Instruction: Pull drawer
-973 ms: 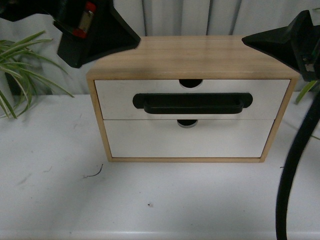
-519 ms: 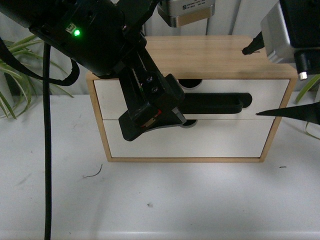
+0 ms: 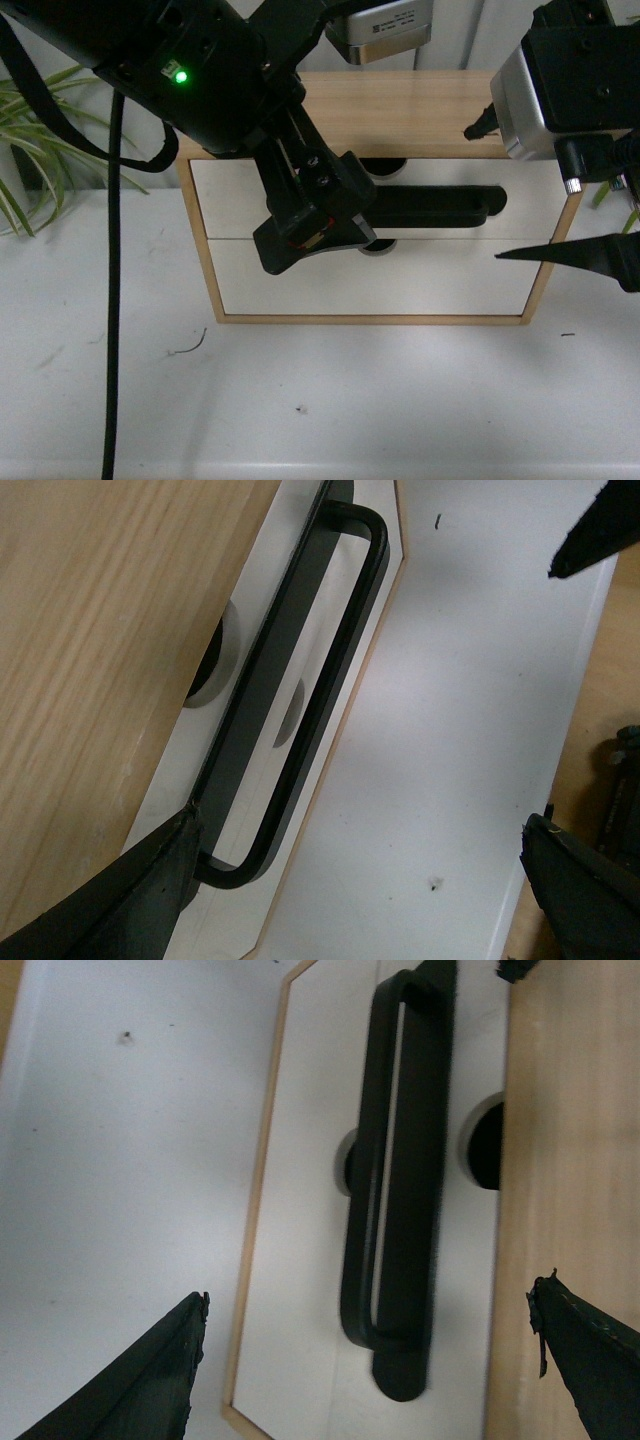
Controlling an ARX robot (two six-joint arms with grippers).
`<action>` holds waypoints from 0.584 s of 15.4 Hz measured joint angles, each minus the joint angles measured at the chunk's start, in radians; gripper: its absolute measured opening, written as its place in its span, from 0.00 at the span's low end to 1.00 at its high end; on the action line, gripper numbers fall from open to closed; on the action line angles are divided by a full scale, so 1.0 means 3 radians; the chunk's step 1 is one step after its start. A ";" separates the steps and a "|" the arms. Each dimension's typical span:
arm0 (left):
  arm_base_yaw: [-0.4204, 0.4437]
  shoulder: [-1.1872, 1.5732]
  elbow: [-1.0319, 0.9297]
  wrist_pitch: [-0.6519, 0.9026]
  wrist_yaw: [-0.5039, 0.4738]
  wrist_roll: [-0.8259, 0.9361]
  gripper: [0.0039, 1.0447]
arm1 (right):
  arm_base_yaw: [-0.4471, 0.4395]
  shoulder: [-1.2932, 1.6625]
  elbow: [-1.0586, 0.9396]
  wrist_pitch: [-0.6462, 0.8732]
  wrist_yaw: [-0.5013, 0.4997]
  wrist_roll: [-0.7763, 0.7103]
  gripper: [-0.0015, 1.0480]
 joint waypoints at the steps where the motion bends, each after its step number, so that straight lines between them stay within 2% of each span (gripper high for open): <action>1: 0.0000 0.0029 0.0011 0.0010 0.0000 0.0000 0.94 | 0.0003 0.0029 0.0000 0.0000 0.0014 0.0017 0.94; 4: -0.0001 0.0164 0.0031 0.0099 -0.0017 -0.0009 0.94 | 0.0000 0.0177 0.0006 0.0075 0.0211 0.0139 0.94; 9: -0.0126 0.0436 -0.0010 0.0375 -0.0113 -0.0013 0.94 | 0.0179 0.0501 -0.0122 0.0619 0.0383 0.0362 0.94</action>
